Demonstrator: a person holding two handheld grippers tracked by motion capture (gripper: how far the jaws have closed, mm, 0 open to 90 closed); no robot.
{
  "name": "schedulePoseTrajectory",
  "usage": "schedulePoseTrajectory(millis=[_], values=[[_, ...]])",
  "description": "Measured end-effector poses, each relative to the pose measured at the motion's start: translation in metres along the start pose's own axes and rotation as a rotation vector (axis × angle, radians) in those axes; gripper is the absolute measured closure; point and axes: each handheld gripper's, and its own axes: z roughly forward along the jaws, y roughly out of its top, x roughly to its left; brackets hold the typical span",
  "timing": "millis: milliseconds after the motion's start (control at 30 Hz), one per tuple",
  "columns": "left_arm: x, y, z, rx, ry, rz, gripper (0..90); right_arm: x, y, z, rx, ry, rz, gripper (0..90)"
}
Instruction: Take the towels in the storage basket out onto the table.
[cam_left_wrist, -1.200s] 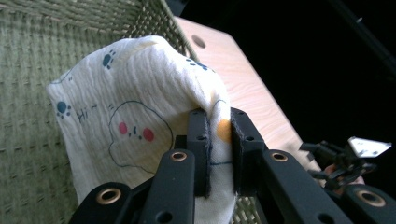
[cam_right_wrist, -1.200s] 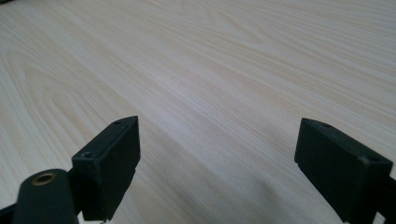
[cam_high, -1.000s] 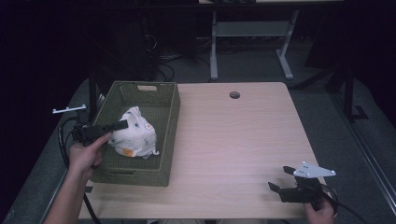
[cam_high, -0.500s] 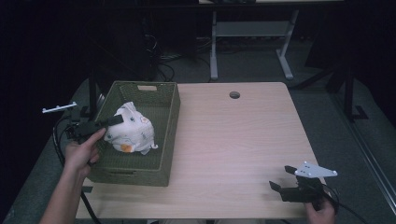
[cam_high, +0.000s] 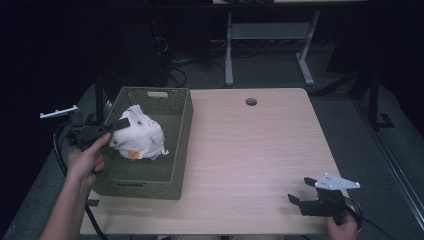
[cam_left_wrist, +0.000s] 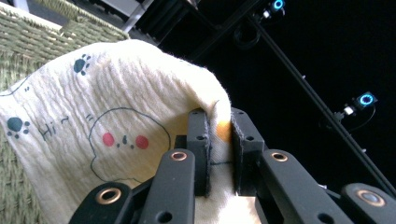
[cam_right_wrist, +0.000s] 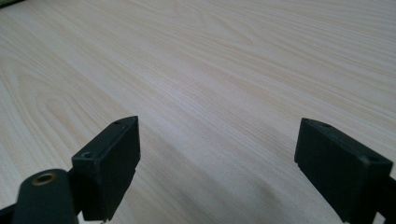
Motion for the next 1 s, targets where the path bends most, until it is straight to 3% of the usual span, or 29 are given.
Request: schedulePoseTrajectory(millis=[500,1000], values=[[-0.012,0.008,0.000,-0.013,-0.042,0.005,80.2,0.001,0.001,0.000,-0.003,-0.001,-0.004,14.0],[-0.031,0.017,0.011,-0.005,-0.077,0.027,80.2,0.000,0.001,0.000,-0.006,0.001,-0.003,14.0]])
